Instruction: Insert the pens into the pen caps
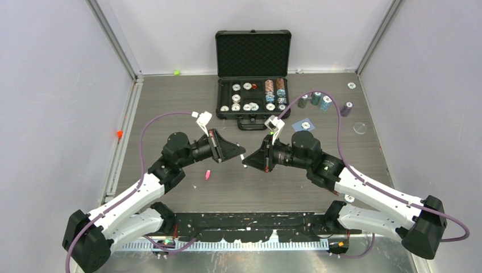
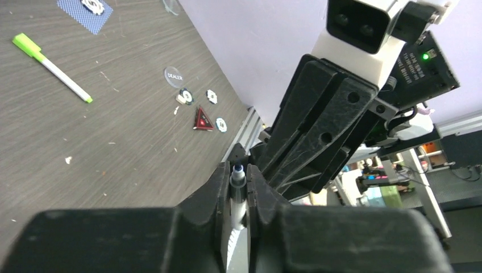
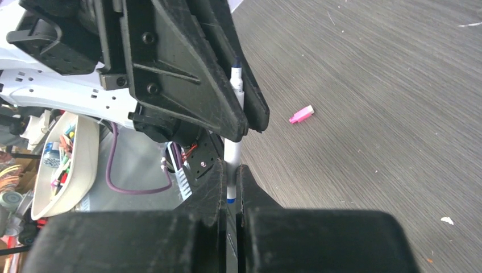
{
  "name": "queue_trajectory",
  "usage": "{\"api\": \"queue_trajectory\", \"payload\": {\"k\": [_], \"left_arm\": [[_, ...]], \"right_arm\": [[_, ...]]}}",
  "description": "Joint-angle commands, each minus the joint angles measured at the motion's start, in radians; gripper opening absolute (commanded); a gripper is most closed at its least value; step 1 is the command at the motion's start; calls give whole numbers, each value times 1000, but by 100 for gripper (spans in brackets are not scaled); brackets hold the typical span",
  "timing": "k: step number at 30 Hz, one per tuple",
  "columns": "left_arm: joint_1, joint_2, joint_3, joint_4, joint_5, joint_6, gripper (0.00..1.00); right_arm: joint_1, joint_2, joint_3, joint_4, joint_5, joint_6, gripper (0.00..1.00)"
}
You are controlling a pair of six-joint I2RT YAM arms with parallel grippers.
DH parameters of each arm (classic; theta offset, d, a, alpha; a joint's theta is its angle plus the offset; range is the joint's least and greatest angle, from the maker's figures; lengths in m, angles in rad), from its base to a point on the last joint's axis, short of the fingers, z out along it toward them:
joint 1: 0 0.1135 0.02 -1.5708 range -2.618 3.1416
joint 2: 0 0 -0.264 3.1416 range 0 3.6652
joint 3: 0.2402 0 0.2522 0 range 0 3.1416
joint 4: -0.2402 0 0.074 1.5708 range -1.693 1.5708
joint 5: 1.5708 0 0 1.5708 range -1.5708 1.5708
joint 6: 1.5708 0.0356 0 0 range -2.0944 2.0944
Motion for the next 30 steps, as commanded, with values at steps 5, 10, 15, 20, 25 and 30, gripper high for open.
{"api": "queue_trajectory", "payload": {"k": [5, 10, 15, 20, 25, 30], "left_arm": [[-18, -15, 23, 68, -14, -11, 0], [-20, -29, 16, 58, -35, -22, 0], [-21, -36, 15, 58, -42, -24, 0], [-20, -48, 12, 48, -50, -20, 0], [-20, -52, 7, 47, -53, -18, 0], [-20, -63, 12, 15, -51, 13, 7]], "right_arm": [[12, 17, 85, 7, 14, -20, 5], [11, 47, 106, 11, 5, -13, 36], [15, 71, 115, 22, 5, -7, 36], [18, 79, 114, 23, 12, -6, 31], [20, 83, 113, 27, 27, -1, 19], [19, 88, 123, 12, 53, -2, 3]]}}
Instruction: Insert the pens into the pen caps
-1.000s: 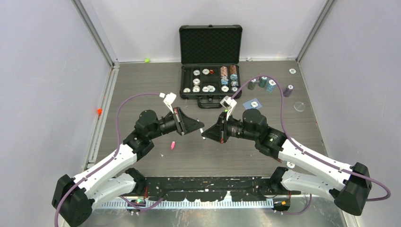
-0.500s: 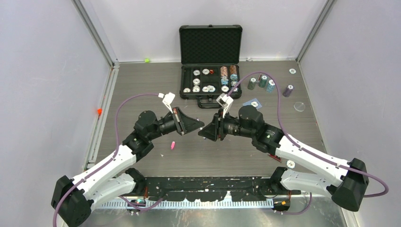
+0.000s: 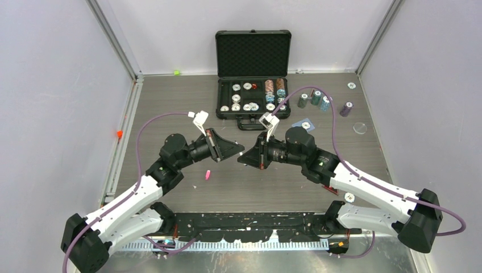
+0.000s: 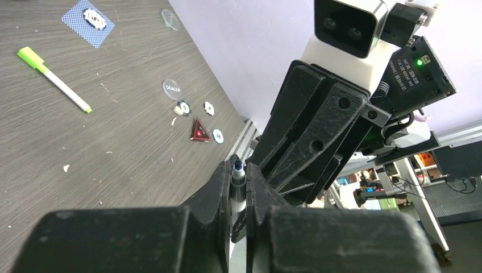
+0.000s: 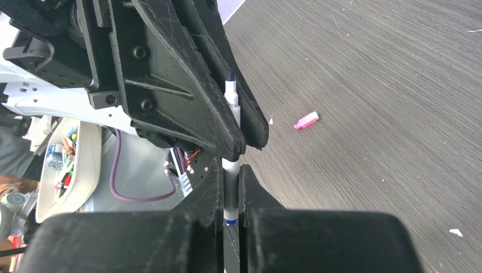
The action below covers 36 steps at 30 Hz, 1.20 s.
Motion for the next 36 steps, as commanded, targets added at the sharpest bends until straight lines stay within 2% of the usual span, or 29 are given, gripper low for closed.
{"api": "queue_trajectory", "payload": {"k": [1, 4, 6, 13, 17, 20, 22, 26, 36], "left_arm": [[-3, -42, 14, -25, -9, 46, 19], [-3, -91, 31, -157, -65, 103, 58], [-3, -131, 52, -291, -122, 146, 67], [-3, -195, 112, -820, -407, 276, 70], [-4, -125, 127, -991, -563, 295, 70], [-3, -6, 145, -1034, -594, 308, 77], [-4, 90, 172, -1067, -612, 323, 77], [-4, 252, 225, -1089, -640, 373, 73], [-3, 549, 325, -1058, -630, 439, 52]], "right_arm": [[5, 6, 53, 20, 48, -12, 1], [5, -5, 52, -27, 95, -22, 0], [5, -24, 42, -69, 143, -29, 0], [4, -123, 7, -245, 385, -54, 0], [5, -148, 22, -362, 463, -69, 1], [5, -160, 35, -408, 480, -77, 1], [5, -169, 37, -424, 483, -77, 1], [6, -200, 30, -439, 479, -74, 0], [6, -246, 17, -472, 468, -66, 0]]}}
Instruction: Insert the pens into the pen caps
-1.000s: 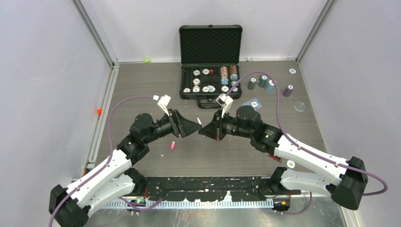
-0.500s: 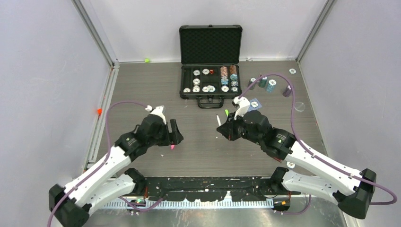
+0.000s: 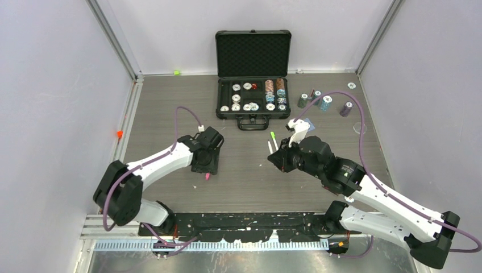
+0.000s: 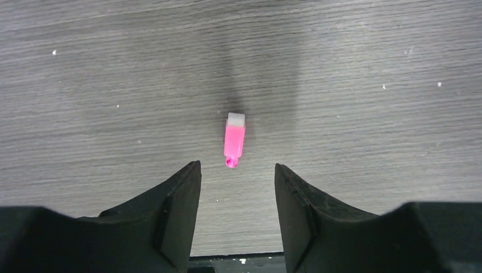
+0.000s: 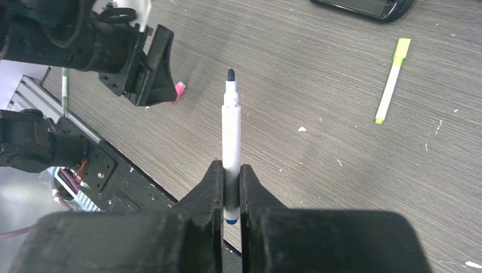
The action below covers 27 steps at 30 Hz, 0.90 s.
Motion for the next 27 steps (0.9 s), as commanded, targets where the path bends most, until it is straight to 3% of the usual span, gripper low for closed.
{"api": "queue_trajectory", "payload": {"k": [1, 11, 22, 27], "left_arm": [[-3, 76, 46, 14, -8, 42, 50], [-3, 149, 59, 28, -13, 52, 38], [0, 214, 78, 54, -19, 57, 32], [2, 208, 69, 69, -4, 53, 21]], "right_arm": [[2, -23, 13, -10, 19, -8, 0], [2, -16, -9, 16, -9, 7, 0], [3, 2, -4, 27, -16, 7, 0], [3, 2, -4, 24, -14, 6, 0]]}}
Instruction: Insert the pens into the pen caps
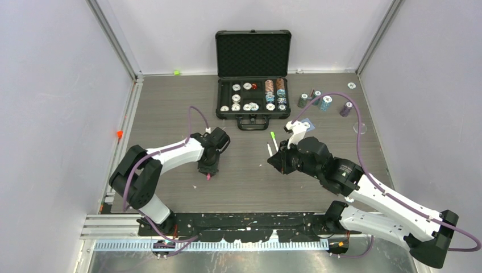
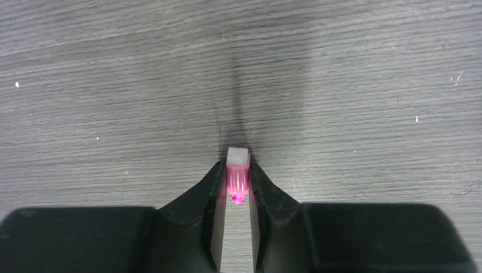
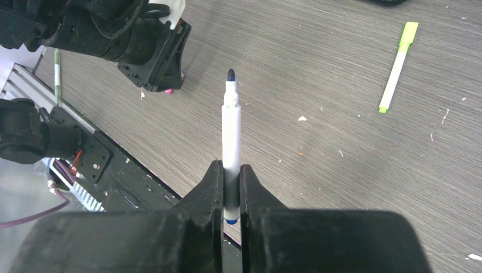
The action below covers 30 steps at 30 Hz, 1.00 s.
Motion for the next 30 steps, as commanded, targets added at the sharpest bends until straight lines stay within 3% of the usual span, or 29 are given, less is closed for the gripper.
{"api": "queue_trajectory", "payload": {"k": [1, 7, 12, 15, 23, 30], "left_arm": [[0, -11, 22, 34, 3, 1, 20], [2, -39, 11, 39, 46, -68, 20], [0, -44, 4, 43, 58, -68, 39], [2, -40, 5, 32, 57, -47, 43], [2, -34, -5, 47, 49, -33, 37], [2, -17, -3, 44, 62, -37, 22]], "right_arm": [[2, -5, 9, 45, 4, 1, 0], [2, 4, 11, 51, 3, -1, 1], [3, 13, 11, 55, -4, 0, 0], [2, 9, 12, 50, -3, 0, 1], [3, 11, 13, 49, -3, 2, 0], [3, 11, 14, 48, 0, 2, 0]]}}
